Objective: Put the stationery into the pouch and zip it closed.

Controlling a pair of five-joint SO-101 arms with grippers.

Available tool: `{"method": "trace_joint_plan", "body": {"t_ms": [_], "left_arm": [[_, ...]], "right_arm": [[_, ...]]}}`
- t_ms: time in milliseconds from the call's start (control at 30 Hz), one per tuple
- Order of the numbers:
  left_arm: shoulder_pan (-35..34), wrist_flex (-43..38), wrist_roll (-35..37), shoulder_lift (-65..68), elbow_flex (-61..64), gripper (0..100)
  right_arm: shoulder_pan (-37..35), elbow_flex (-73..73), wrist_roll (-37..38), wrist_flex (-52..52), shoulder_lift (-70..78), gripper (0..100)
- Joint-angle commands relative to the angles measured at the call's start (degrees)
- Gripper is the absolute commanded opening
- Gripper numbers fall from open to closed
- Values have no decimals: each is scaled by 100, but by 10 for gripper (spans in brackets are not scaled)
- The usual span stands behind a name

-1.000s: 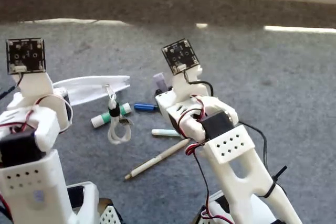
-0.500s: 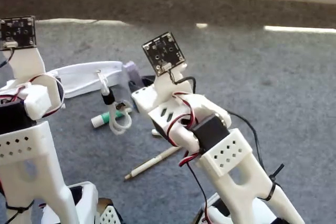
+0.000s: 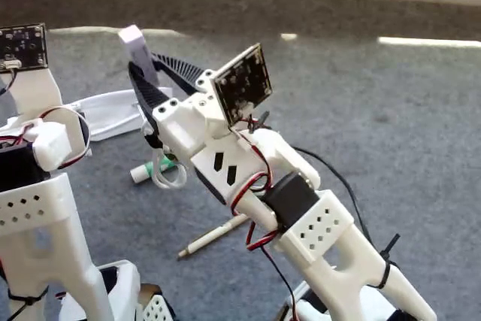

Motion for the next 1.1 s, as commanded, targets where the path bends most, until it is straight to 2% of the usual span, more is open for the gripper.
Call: {"method": "trace_joint_plan", "body": {"t_ms": [0, 500, 1067], "left_arm": [[-57, 44, 62, 84, -154, 7], [-40, 18, 255, 119, -163, 7], [-48, 18, 255, 119, -171, 7]], "right_arm": [[-48, 295, -18, -1103, -110, 6], [-338, 822, -18, -3363, 1754, 6], [-523, 1033, -26, -3433, 1895, 5]]}}
